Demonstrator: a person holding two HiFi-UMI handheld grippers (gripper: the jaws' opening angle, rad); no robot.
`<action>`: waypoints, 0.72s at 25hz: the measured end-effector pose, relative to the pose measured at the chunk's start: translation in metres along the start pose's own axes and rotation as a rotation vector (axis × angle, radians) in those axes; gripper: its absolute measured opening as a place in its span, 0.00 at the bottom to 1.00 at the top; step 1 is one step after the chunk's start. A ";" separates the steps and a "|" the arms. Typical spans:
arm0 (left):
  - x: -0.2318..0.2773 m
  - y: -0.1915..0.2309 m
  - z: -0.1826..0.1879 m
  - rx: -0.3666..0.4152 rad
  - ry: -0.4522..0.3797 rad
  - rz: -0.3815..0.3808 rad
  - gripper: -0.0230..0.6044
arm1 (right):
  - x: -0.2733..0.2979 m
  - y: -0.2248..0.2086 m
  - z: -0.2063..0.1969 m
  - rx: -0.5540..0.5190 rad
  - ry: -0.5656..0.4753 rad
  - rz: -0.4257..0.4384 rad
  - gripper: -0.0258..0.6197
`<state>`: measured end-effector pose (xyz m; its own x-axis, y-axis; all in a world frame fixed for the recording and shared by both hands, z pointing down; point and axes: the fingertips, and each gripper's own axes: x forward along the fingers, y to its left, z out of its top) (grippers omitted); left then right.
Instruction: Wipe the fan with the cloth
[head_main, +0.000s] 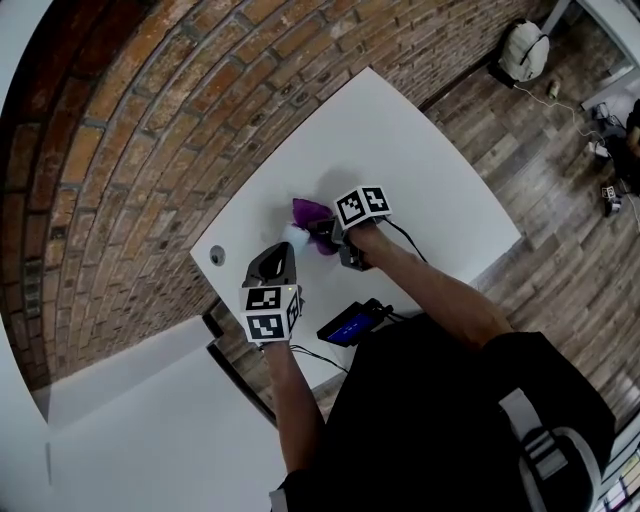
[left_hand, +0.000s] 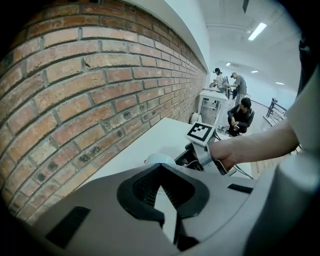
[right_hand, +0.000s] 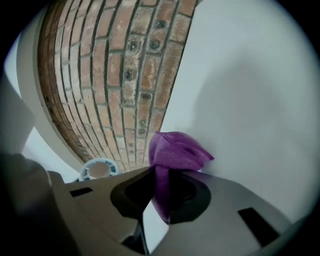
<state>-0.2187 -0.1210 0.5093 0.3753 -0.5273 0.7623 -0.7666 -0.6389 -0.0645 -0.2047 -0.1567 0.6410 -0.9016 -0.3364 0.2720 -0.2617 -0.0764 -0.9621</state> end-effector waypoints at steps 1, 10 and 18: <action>0.000 0.000 -0.001 0.000 0.001 0.000 0.04 | 0.001 -0.008 -0.002 -0.062 0.031 -0.053 0.13; 0.000 0.000 0.000 -0.015 -0.008 -0.001 0.04 | -0.007 0.031 0.033 -0.236 0.001 -0.048 0.13; 0.002 0.000 0.001 -0.019 -0.012 0.003 0.04 | 0.019 -0.017 0.006 -0.300 0.180 -0.188 0.13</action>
<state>-0.2176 -0.1224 0.5097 0.3790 -0.5358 0.7545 -0.7775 -0.6265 -0.0543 -0.2149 -0.1668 0.6628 -0.8673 -0.1704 0.4677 -0.4931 0.1658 -0.8540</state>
